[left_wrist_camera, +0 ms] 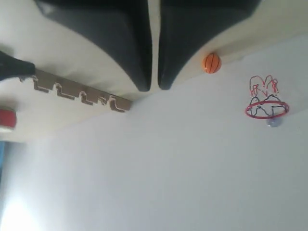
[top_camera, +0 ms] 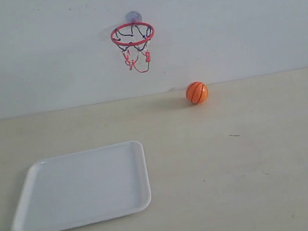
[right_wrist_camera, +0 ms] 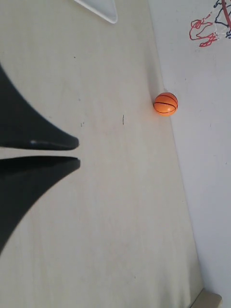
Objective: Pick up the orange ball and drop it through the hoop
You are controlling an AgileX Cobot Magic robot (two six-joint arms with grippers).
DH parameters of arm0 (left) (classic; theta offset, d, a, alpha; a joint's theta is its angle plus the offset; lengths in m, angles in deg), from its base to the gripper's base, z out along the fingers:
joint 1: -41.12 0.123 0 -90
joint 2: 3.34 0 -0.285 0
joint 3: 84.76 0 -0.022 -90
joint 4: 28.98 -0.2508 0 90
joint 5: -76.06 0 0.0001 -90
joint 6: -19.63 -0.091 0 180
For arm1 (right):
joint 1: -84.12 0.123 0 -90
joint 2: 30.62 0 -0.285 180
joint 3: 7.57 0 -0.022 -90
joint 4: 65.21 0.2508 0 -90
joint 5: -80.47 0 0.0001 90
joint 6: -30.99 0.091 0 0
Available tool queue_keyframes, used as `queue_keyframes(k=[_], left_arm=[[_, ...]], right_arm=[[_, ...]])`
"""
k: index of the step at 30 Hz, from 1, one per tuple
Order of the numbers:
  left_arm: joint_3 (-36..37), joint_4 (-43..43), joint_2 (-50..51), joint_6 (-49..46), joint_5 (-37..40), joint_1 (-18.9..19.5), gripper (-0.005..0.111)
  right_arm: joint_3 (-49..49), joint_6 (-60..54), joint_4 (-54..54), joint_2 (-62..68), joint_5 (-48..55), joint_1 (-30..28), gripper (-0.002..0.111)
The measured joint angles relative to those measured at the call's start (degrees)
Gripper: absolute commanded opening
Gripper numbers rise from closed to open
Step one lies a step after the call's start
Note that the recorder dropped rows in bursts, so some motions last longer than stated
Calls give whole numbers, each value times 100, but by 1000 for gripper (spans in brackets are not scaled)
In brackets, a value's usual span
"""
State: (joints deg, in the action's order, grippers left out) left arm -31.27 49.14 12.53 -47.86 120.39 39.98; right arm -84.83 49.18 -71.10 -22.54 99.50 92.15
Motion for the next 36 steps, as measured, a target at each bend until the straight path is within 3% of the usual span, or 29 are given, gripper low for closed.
queue_keyframes(k=[4,8,12,15,19,23,36], left_arm=[[0,-68,-9,397,-383,0,4],[11,-1242,-181,928,-632,0,4],[245,-3369,-420,2892,-1060,0,4],[688,-5230,-598,5043,-1483,0,4],[1307,-6555,-727,6866,-1845,0,4],[1683,-7119,-789,7348,-1993,0,4],[2352,-7703,-789,7667,-2476,0,4]], right_arm=[[0,0,-9,0,0,0,4],[0,0,-9,0,0,0,4],[0,0,-9,0,0,0,4],[0,0,-9,0,0,0,4],[0,0,-9,0,0,0,4],[0,0,-9,0,0,0,4],[0,0,-9,0,-10,0,4]])
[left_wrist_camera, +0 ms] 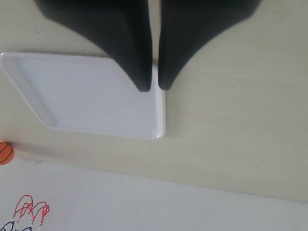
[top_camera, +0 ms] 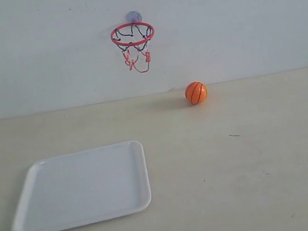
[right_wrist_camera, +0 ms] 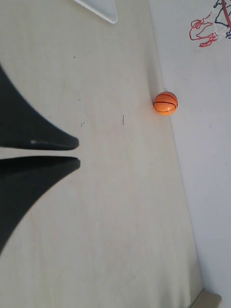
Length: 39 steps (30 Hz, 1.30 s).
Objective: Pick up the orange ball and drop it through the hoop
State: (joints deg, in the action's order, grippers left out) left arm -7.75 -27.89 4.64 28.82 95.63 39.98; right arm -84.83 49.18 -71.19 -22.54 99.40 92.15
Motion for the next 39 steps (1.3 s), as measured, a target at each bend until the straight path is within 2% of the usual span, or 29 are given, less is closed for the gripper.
queue_keyframes(k=[39], left_arm=[[0,-23,0,62,-10,-119,4]], right_arm=[[0,0,0,0,0,0,4]])
